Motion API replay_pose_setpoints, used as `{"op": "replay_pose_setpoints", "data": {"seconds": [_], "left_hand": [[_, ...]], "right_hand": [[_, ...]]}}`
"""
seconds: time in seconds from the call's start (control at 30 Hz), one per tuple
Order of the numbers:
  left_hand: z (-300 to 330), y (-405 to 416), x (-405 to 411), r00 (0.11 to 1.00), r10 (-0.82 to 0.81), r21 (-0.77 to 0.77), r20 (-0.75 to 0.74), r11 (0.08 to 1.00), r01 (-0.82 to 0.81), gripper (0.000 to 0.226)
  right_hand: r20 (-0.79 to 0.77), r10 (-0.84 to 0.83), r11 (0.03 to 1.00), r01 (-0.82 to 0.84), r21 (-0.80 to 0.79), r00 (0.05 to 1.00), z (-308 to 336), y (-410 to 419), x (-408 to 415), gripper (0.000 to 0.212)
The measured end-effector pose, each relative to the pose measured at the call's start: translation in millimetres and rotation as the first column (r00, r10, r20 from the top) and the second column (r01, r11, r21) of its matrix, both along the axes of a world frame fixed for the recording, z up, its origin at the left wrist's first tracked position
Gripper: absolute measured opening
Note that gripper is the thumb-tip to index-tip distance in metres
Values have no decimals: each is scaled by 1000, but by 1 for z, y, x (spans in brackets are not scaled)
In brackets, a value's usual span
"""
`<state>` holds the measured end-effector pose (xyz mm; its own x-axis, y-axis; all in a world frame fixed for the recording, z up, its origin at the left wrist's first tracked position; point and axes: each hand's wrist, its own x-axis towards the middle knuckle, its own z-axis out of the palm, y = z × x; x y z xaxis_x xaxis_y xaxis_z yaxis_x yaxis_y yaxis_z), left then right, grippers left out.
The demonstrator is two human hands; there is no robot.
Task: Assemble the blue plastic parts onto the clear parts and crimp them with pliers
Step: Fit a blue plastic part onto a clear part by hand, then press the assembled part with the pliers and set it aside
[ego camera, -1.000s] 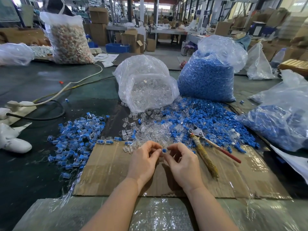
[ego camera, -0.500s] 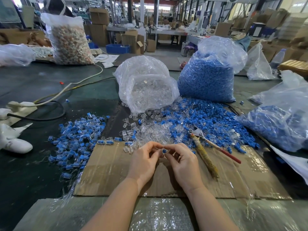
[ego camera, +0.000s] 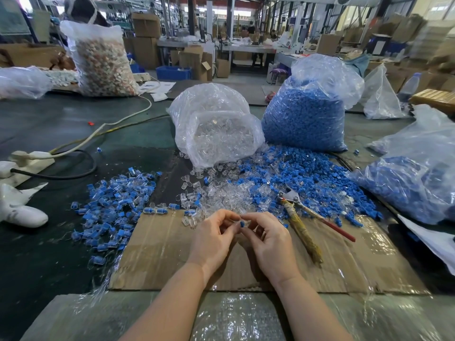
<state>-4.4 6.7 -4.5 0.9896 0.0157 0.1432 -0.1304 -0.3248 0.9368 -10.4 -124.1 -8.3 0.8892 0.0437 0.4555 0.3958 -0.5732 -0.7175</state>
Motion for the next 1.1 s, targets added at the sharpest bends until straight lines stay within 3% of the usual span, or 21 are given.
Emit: {"op": "replay_pose_setpoints", "data": {"seconds": [0.37, 0.5, 0.57, 0.63, 0.7, 0.8, 0.93, 1.1], "left_hand": [[-1, 0, 1, 1000, -5, -11, 2, 1000, 5, 15], [0, -1, 0, 1000, -1, -54, -8, 999, 1, 20], [1, -1, -1, 1000, -2, -71, -10, 997, 1, 20], [2, -2, -1, 1000, 0, -72, -5, 997, -1, 20], [3, -2, -1, 1000, -2, -76, -2, 997, 2, 20], [4, -3, 0, 1000, -2, -108, -15, 994, 0, 19], [6, -3, 3, 999, 7, -93, -31, 996, -10, 15], [14, -2, 7, 995, 33, -185, -93, 981, -50, 14]], "right_hand": [[-14, -10, 1000, 9, -27, 1000, 2, 1, -1, 16], [83, -183, 966, 195, -170, 980, 5, -5, -1, 29], [100, -368, 899, 381, -214, 924, 10, -12, -1, 35], [-18, -565, 773, 521, -362, 825, 15, -24, 2, 44], [-168, -697, 639, 498, -587, 697, 17, -39, 6, 61], [-333, -728, 623, 374, -687, 600, 16, -59, 8, 76], [-276, -735, 569, 343, -748, 619, 15, -64, 9, 75], [-94, -683, 486, 355, -799, 724, 24, -60, 6, 46]]}}
